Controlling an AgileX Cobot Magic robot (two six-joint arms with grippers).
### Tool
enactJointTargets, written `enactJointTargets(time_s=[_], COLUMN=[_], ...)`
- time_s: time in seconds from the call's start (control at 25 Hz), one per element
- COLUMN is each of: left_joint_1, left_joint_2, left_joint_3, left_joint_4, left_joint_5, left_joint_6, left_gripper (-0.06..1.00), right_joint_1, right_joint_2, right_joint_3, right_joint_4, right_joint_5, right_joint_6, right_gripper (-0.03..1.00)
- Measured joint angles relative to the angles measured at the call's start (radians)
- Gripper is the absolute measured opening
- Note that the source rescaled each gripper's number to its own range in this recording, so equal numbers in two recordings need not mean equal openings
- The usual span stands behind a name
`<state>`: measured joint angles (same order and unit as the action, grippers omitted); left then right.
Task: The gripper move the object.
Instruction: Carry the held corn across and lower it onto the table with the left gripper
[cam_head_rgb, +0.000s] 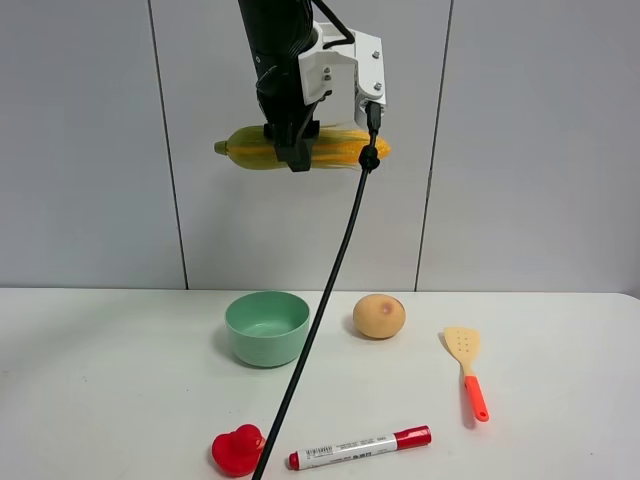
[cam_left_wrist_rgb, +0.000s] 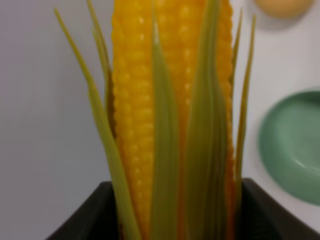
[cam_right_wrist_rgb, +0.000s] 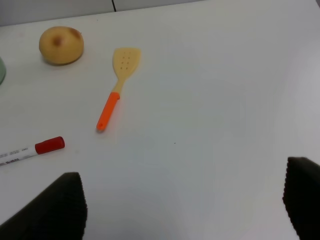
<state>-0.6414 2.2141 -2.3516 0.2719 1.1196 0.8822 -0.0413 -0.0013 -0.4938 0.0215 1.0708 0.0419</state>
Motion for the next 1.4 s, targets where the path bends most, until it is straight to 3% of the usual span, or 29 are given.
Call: enactJointTargets(time_s=[0.2,0.28,0.4,0.52,0.84,1.16,1.4], left_joint_1=[0.016,0.024,0.038,0.053,0.129,0.137,0.137], left_joint_2=[0.0,0.0,0.001,0.003,0.003,0.001,0.001], left_joint_3=[0.0,0.006,0.023,0.028,0.054,0.248,0.35], left_joint_4=[0.007,-0.038,-0.182,-0.214,-0.072,-0.104,0.071], left_joint_5=[-0.082,-0.078,-0.01,0.072,0.084,-0.174,-0.302], left_joint_6=[0.018,0.057,0.181,0.228,0.173,0.188,0.12], left_gripper=[0.0,0.0,0.0,0.0,0.0,0.0,0.0], right_joint_1=[0.0,0.0,0.0,0.0,0.0,0.0,0.0], right_joint_2=[0.0,0.0,0.0,0.0,0.0,0.0,0.0], right_joint_3=[0.0,0.0,0.0,0.0,0.0,0.0,0.0], right_joint_4=[0.0,0.0,0.0,0.0,0.0,0.0,0.0], right_joint_5=[0.0,0.0,0.0,0.0,0.0,0.0,0.0], right_joint_6=[0.0,0.0,0.0,0.0,0.0,0.0,0.0], right_gripper=[1.0,1.0,1.0,1.0,1.0,1.0,1.0])
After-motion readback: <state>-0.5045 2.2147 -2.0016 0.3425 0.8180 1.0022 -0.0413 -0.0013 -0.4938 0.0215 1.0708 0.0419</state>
